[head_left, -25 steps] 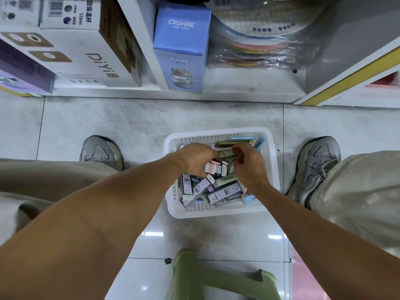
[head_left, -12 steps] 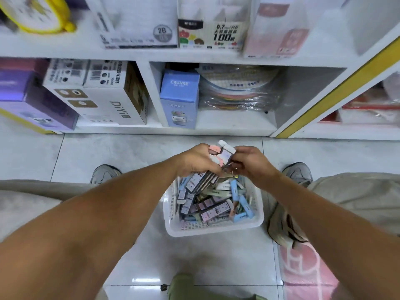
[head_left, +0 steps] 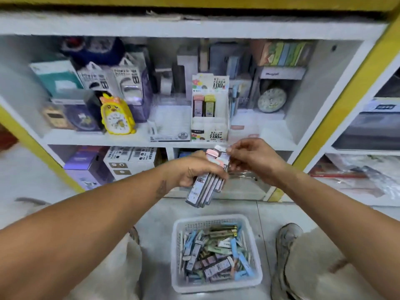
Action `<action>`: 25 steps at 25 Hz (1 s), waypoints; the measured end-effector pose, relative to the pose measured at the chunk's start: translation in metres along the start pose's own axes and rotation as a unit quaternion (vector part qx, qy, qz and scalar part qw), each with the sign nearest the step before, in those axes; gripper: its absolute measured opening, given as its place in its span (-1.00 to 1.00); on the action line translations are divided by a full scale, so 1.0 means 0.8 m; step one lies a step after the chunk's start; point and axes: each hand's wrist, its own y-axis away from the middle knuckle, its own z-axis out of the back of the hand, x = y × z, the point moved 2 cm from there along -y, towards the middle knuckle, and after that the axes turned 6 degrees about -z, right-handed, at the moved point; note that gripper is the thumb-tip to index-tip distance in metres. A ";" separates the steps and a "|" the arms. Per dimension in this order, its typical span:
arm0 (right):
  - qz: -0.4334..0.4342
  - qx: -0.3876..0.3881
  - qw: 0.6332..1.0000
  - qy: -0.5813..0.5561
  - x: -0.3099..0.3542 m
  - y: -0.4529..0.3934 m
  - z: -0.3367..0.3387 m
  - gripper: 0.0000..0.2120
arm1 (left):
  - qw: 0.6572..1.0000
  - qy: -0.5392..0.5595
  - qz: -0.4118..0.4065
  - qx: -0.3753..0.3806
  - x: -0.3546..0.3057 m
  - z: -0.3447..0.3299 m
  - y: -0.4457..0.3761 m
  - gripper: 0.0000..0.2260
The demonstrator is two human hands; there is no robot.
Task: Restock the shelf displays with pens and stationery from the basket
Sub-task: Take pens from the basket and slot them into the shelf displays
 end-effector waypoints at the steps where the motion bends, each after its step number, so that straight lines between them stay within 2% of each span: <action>1: 0.013 -0.014 1.000 0.006 0.021 0.001 -0.002 -0.90 | 1.000 0.018 -0.006 0.006 -0.016 0.000 0.004 -0.76; 5: 0.051 -0.079 0.995 0.027 0.089 -0.007 0.001 -0.92 | 0.995 0.095 -0.027 0.000 -0.069 0.016 0.014 -0.86; 7: 0.072 -0.118 0.990 0.029 0.116 -0.014 0.011 -0.94 | 0.992 0.119 -0.024 -0.035 -0.087 0.031 0.014 -0.89; 10: 0.134 -0.182 0.971 0.074 0.149 -0.032 0.030 -0.96 | 0.982 0.160 -0.005 -0.099 -0.105 0.054 0.005 -0.83; 12: 0.181 -0.212 0.949 0.149 0.164 -0.049 0.036 -0.97 | 0.973 0.184 0.005 -0.137 -0.116 0.066 -0.007 -0.93; 15: 0.238 -0.231 0.896 0.296 0.170 -0.080 0.032 -0.95 | 0.963 0.201 0.016 -0.179 -0.127 0.082 -0.028 -0.96; 17: 0.262 -0.250 0.849 0.384 0.161 -0.100 0.027 -0.98 | 0.958 0.219 0.026 -0.185 -0.126 0.090 -0.041 -0.96; 19: 0.290 -0.260 0.817 0.426 0.149 -0.115 0.026 -0.97 | 0.954 0.240 0.033 -0.177 -0.122 0.094 -0.049 -0.95; 22: 0.296 -0.268 0.802 0.445 0.137 -0.135 0.028 -0.92 | 0.953 0.250 0.026 -0.168 -0.120 0.099 -0.058 -0.85; 25: 0.298 -0.255 0.798 0.457 0.133 -0.150 0.028 -0.91 | 0.958 0.244 0.023 -0.150 -0.120 0.098 -0.063 -0.89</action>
